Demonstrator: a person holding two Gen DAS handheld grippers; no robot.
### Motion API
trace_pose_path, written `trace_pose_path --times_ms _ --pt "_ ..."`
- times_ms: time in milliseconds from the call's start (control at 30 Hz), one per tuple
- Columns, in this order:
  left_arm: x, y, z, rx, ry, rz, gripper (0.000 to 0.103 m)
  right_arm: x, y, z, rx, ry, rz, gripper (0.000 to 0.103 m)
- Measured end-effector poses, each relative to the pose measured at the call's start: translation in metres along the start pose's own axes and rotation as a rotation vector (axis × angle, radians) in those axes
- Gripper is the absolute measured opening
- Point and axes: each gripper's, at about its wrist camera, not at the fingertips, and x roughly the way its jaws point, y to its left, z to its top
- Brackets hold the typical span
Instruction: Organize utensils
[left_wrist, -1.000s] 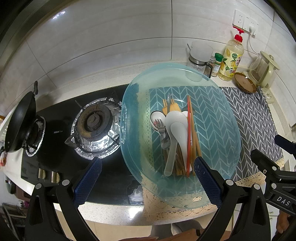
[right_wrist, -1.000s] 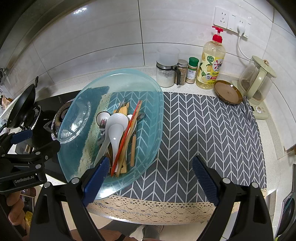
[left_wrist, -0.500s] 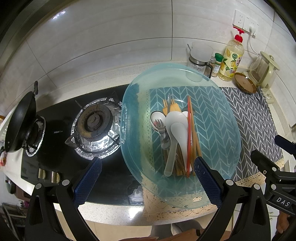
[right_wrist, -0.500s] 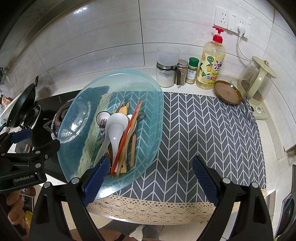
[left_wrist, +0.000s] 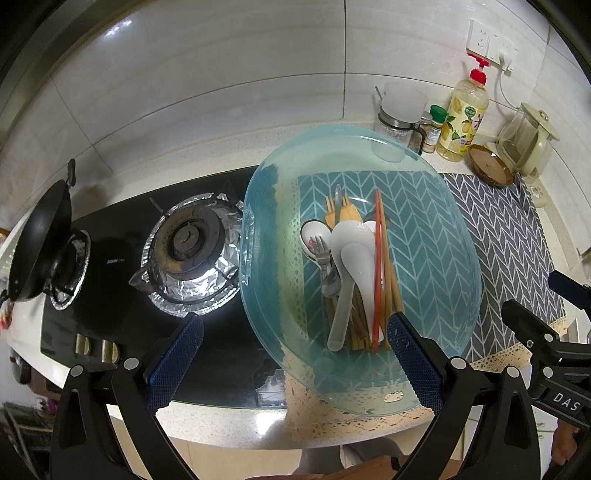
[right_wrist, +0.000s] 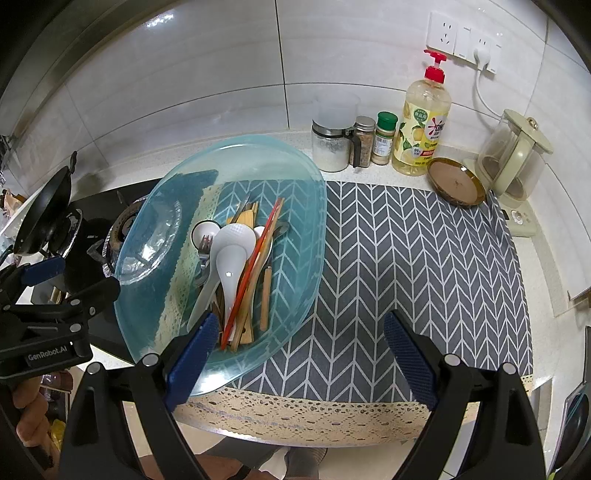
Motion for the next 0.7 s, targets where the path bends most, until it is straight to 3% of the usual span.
trace_pose_path --times_ms 700 --pt "0.0017 0.0063 0.0010 -0.009 0.011 -0.001 0.099 0.0045 -0.0014 -0.0016 0.002 0.011 0.011 0.088"
